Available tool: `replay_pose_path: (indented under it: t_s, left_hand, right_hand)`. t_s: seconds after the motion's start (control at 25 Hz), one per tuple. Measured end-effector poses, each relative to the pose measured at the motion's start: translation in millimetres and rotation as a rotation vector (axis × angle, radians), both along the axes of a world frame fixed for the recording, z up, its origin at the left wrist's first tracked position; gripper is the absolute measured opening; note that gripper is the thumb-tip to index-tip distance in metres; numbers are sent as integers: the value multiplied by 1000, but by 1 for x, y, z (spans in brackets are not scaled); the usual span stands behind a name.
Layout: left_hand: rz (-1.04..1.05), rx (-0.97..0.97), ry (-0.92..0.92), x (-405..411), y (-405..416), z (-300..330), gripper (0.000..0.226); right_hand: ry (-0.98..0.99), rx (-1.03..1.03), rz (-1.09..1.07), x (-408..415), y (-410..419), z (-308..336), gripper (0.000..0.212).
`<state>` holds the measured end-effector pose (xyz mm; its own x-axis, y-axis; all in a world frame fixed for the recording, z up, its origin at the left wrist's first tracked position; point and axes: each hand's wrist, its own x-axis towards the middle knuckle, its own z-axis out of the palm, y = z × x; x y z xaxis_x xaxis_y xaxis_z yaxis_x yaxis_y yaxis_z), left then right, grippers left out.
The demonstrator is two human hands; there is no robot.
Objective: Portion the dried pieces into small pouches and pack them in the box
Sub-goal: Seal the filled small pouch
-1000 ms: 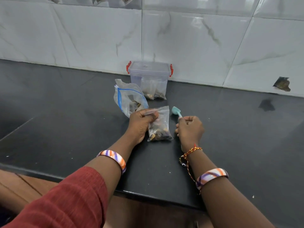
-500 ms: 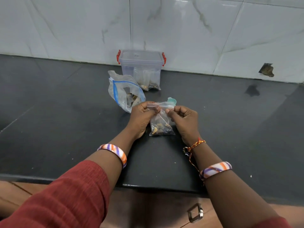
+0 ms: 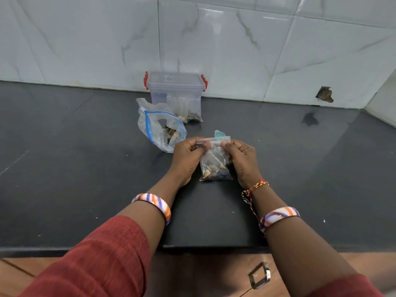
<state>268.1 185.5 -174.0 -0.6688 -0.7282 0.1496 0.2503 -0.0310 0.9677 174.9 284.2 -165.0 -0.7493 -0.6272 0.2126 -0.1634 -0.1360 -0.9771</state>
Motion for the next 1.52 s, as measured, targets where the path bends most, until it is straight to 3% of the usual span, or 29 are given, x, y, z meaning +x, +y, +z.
replay_pose_path:
  t_s: [0.4, 0.76, 1.04, 1.32, 1.52]
  left_hand:
    - [-55, 115, 65, 4, -2, 1, 20]
    - [-75, 79, 41, 5, -3, 3, 12]
    - [-16, -85, -28, 5, 0, 1, 10]
    - [-15, 48, 56, 5, 0, 1, 23]
    - [-6, 68, 64, 7, 0, 1, 24]
  right_hand:
    - [6, -48, 55, -7, 0, -7, 8]
    - [48, -45, 105, -5, 2, -5, 11]
    - [123, 5, 150, -4, -1, -6, 12]
    - [-21, -100, 115, -8, 2, -8, 27]
    - [-16, -64, 111, -6, 2, -6, 11]
